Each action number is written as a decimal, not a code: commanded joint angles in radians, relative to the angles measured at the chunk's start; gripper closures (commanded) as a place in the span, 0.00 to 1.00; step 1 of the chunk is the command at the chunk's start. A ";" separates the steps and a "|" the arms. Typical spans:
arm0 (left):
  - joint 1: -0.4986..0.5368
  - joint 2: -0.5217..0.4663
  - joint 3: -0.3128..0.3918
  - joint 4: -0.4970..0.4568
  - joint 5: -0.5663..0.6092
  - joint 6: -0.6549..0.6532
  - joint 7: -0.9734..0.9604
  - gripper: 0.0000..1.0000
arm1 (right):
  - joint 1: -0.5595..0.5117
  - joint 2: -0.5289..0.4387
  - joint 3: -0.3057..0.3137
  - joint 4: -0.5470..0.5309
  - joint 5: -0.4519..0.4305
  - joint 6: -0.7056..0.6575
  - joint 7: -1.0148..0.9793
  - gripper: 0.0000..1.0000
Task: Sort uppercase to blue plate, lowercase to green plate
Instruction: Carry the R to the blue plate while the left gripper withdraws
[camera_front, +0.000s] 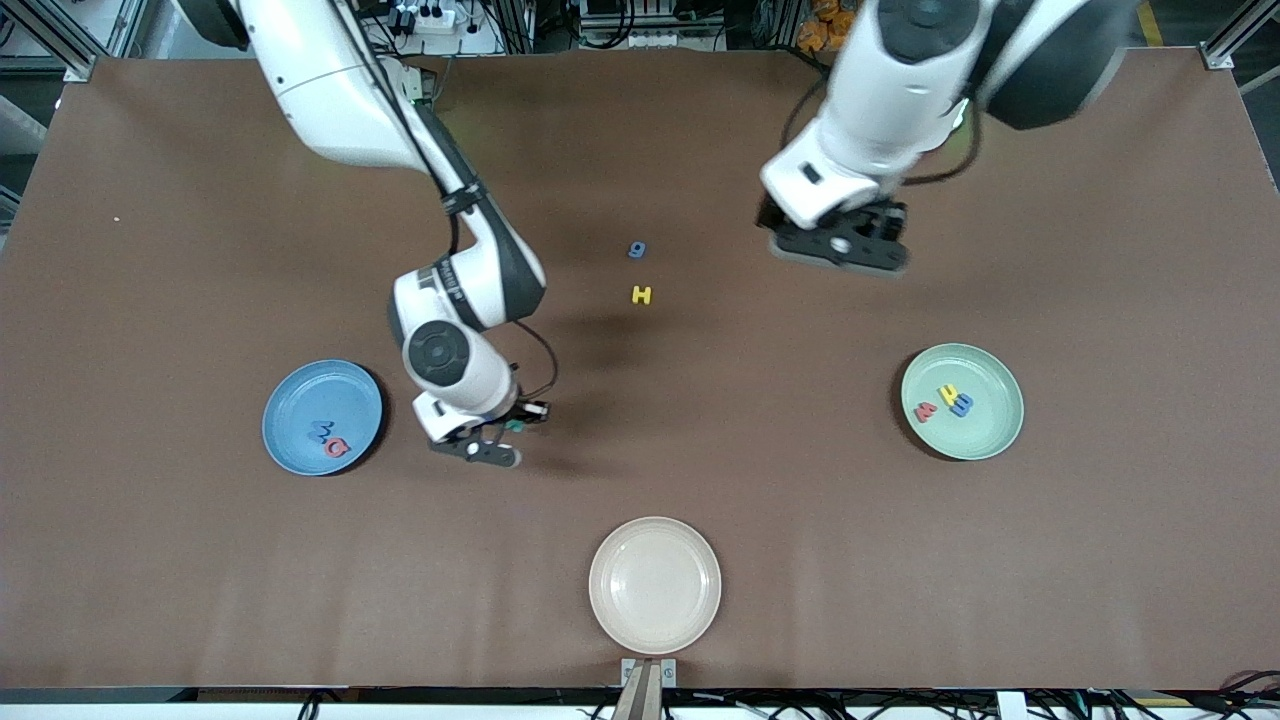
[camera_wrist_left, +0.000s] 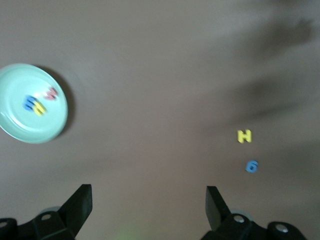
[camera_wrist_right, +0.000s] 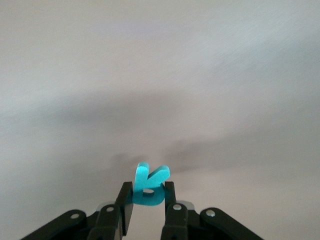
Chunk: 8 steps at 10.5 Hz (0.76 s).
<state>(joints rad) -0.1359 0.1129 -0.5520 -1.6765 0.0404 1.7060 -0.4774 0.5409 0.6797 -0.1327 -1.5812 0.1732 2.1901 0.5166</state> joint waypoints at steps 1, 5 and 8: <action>0.003 -0.012 -0.103 -0.090 0.003 0.084 -0.189 0.00 | -0.088 -0.072 0.011 -0.023 -0.011 -0.081 -0.159 1.00; -0.057 0.030 -0.180 -0.221 0.004 0.272 -0.406 0.00 | -0.260 -0.100 0.010 -0.029 -0.012 -0.170 -0.470 1.00; -0.140 0.089 -0.183 -0.323 0.006 0.436 -0.446 0.00 | -0.346 -0.100 0.010 -0.060 -0.012 -0.197 -0.630 1.00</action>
<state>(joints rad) -0.2501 0.1776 -0.7309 -1.9528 0.0406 2.0684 -0.8992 0.2248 0.6035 -0.1383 -1.5995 0.1719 1.9987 -0.0536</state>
